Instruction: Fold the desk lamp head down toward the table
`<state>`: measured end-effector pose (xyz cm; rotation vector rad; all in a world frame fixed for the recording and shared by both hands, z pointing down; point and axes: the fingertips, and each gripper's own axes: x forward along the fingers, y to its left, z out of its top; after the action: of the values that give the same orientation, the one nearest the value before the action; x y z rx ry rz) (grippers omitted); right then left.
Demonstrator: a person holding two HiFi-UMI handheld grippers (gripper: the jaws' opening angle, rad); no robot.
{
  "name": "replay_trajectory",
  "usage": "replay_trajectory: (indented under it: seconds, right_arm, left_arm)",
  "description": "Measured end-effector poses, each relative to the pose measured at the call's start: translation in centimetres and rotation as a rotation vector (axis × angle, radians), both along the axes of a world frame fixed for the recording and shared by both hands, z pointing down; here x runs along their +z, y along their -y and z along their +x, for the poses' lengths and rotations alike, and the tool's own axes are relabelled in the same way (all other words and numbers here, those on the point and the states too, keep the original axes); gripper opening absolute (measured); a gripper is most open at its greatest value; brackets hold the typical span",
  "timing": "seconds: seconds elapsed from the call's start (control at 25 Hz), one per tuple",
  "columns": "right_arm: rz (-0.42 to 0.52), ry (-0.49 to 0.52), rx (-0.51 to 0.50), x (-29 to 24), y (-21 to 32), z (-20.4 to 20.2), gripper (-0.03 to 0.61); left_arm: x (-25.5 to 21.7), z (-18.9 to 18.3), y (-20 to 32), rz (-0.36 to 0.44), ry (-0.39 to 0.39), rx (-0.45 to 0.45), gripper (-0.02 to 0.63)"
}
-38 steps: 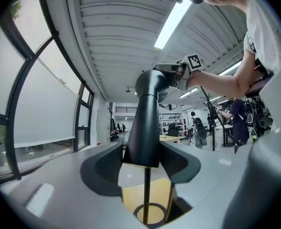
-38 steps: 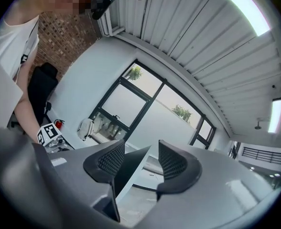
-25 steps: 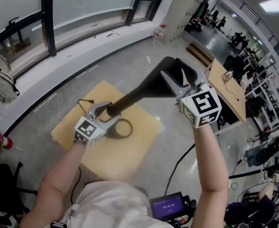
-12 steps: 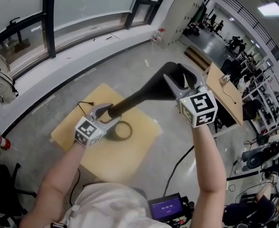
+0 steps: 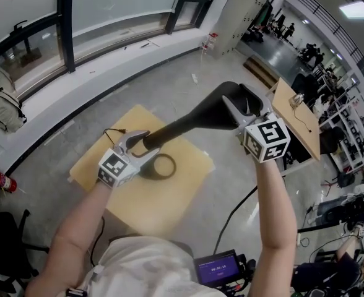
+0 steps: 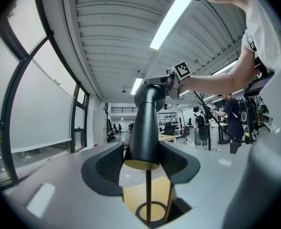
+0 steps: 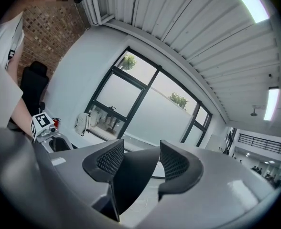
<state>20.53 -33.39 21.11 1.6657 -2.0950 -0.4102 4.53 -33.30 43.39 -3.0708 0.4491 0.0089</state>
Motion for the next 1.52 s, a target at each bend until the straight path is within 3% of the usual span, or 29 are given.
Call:
replay_trajectory:
  seconds: [0.68,1.04,1.52]
  right_arm:
    - [0.005,0.108,0.010,1.3,-0.2,2.6,0.247]
    - [0.007,0.248,-0.008,3.6,0.1,4.4,0.247]
    - [-0.017,0.474,-0.006,7.8,0.3,6.8,0.249]
  left_arm:
    - [-0.9,-0.1,-0.3,0.031,0.043,-0.018,0.227]
    - [-1.8,-1.0,-0.2,0.058,0.074,-0.031,0.227]
    - [-3.6,-2.2,-0.4,0.118,0.185,-0.031,0.227]
